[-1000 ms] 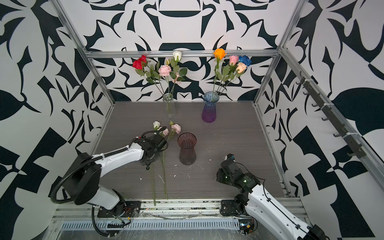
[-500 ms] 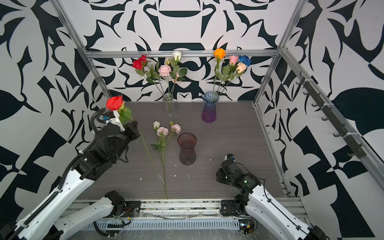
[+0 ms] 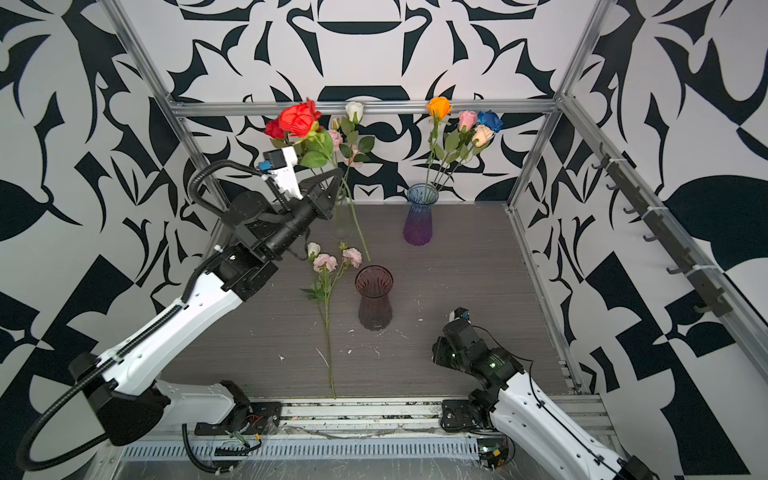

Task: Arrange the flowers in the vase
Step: 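Lift the red rose and carry it above the dark pink vase with the left gripper, then lower the red rose stem into the dark pink vase with the left gripper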

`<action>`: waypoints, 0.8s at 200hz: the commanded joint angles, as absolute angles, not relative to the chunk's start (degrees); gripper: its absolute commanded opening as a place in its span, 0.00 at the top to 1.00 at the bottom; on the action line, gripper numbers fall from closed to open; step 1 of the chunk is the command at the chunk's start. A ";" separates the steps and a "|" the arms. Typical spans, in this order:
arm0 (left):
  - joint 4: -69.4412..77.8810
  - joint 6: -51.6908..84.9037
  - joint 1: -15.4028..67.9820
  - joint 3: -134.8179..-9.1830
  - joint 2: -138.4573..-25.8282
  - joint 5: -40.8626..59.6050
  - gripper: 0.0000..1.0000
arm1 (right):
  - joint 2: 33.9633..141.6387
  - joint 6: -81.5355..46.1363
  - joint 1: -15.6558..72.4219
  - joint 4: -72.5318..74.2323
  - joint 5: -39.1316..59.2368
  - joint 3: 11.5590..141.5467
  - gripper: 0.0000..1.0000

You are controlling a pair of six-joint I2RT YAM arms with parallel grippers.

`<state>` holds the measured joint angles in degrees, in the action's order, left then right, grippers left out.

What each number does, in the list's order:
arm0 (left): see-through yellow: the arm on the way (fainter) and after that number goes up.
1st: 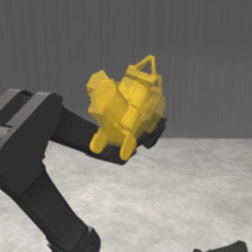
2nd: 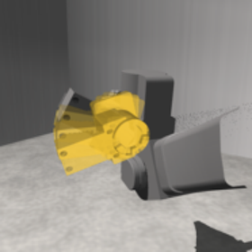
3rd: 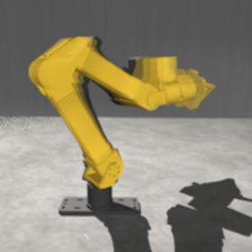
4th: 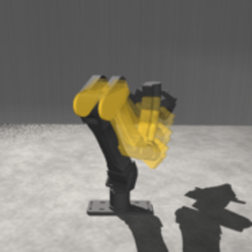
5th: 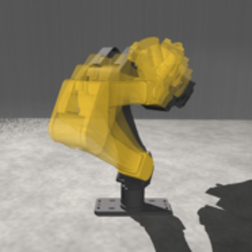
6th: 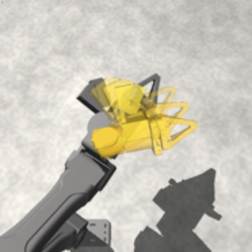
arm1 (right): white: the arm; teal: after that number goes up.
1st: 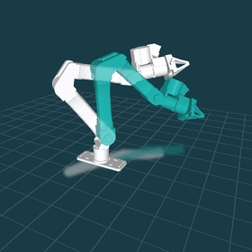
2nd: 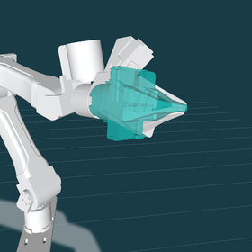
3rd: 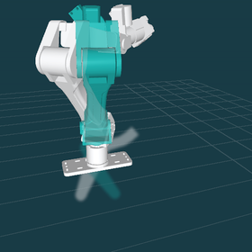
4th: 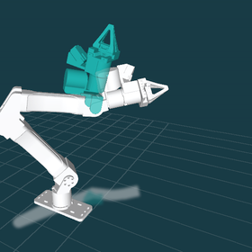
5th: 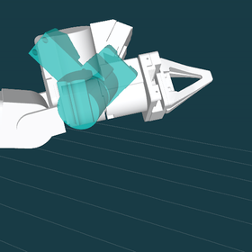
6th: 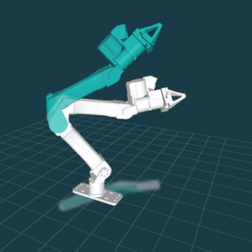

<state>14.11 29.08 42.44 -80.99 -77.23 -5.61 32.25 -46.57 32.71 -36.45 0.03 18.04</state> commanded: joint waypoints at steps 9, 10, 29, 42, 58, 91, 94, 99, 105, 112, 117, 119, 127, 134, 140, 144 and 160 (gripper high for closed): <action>20.75 22.73 45.66 -79.59 -77.61 -2.98 1.00 | 29.74 -46.85 32.97 -37.53 0.00 17.72 0.66; 20.83 22.53 45.77 -79.39 -77.61 -2.90 1.00 | 29.68 -46.85 32.96 -37.53 0.00 17.69 0.66; 21.46 19.04 47.10 -75.26 -77.36 -1.10 1.00 | 29.14 -46.76 32.96 -36.95 0.42 17.51 0.66; 21.99 17.90 47.55 -71.75 -76.79 0.36 1.00 | 28.95 -46.46 32.96 -36.50 1.08 17.32 0.66; 22.00 17.82 47.78 -68.08 -76.07 0.73 1.00 | 28.57 -45.57 32.96 -34.98 2.59 16.92 0.66; 16.52 17.96 47.73 -63.97 -74.86 2.72 0.87 | 28.15 -43.87 33.00 -32.31 6.06 16.22 0.66; 15.28 17.89 47.77 -63.92 -74.70 3.01 0.81 | 28.06 -43.78 32.96 -32.26 6.28 16.25 0.66; 13.15 17.85 47.75 -63.90 -74.37 3.44 0.69 | 27.91 -43.64 32.96 -32.09 6.80 16.12 0.66; 10.52 17.71 47.72 -63.74 -73.96 3.60 0.56 | 27.72 -43.56 32.96 -32.00 7.32 16.04 0.66; 6.95 17.44 47.79 -63.66 -73.53 3.89 0.48 | 27.39 -43.42 32.97 -31.91 7.85 15.96 0.66; 4.87 17.18 47.73 -63.34 -73.48 4.24 0.44 | 27.11 -43.27 32.96 -31.76 8.33 15.91 0.66; 4.14 17.08 47.73 -63.08 -72.05 4.33 0.43 | 26.97 -43.18 33.00 -31.69 8.48 15.80 0.66; 1.65 16.88 47.72 -62.05 -70.35 4.70 0.40 | 26.48 -43.08 32.96 -31.55 9.07 15.72 0.66; -0.16 16.96 47.72 -60.77 -68.89 4.92 0.38 | 25.92 -42.94 32.96 -31.47 9.45 15.65 0.66; -1.12 17.24 47.72 -59.32 -67.41 5.33 0.36 | 25.49 -42.89 33.00 -31.46 9.74 15.57 0.66; -1.43 17.43 47.72 -58.30 -66.23 5.70 0.35 | 25.21 -42.85 32.97 -31.53 9.75 15.61 0.66; -2.12 18.28 47.74 -53.58 -61.04 6.63 0.32 | 23.92 -43.23 32.98 -32.27 9.59 15.93 0.66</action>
